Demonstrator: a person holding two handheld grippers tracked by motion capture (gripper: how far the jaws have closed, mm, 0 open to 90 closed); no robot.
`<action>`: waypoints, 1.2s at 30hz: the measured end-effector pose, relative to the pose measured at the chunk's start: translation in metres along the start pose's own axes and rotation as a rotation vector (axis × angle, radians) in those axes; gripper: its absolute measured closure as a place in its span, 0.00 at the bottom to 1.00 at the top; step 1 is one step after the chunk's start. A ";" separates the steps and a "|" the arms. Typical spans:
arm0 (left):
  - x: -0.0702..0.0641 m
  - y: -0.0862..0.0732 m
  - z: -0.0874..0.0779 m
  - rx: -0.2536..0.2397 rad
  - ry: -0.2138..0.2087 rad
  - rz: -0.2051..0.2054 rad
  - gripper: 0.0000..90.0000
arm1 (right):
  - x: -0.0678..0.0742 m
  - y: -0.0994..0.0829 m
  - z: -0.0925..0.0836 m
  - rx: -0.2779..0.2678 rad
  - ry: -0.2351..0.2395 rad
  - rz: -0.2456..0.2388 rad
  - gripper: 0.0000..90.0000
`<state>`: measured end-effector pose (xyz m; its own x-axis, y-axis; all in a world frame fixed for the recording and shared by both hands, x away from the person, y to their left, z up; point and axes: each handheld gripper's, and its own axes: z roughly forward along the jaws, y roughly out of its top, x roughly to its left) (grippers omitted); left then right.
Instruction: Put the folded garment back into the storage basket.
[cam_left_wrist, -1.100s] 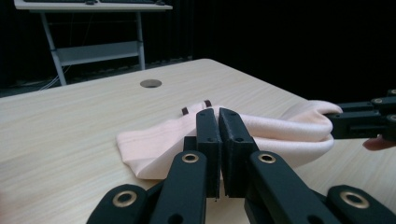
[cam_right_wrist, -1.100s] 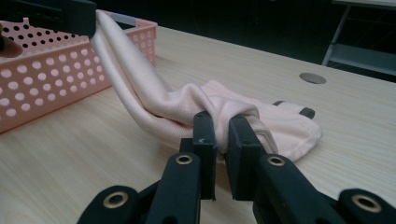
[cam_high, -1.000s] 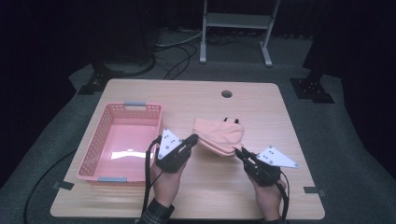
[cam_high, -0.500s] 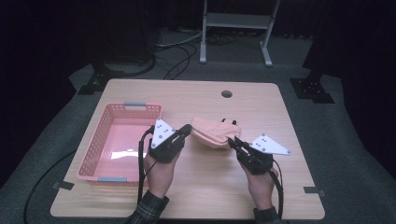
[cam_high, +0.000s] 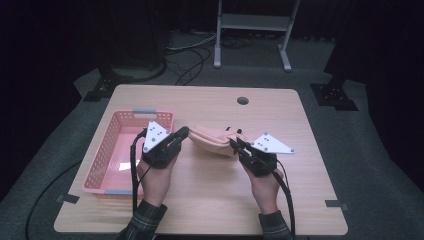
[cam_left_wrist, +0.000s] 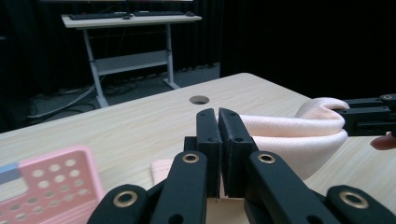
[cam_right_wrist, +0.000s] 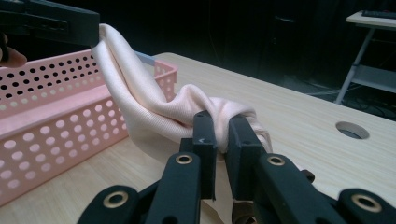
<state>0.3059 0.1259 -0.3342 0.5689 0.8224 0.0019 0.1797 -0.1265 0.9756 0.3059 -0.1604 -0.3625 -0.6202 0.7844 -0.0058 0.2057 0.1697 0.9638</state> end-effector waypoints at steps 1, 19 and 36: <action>0.003 0.000 -0.001 0.000 0.003 0.001 0.97 | 0.001 0.001 0.002 -0.002 0.004 -0.002 0.93; 0.044 -0.006 -0.021 -0.020 0.052 -0.043 0.98 | 0.028 0.018 0.036 -0.001 0.054 -0.026 0.93; 0.080 -0.012 -0.032 -0.023 0.104 -0.078 0.98 | 0.053 0.025 0.065 0.013 0.097 -0.044 0.93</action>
<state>0.3239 0.2112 -0.3387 0.4677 0.8823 -0.0525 0.2008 -0.0482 0.9784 0.3273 -0.0757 -0.3555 -0.6989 0.7149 -0.0213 0.1863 0.2107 0.9596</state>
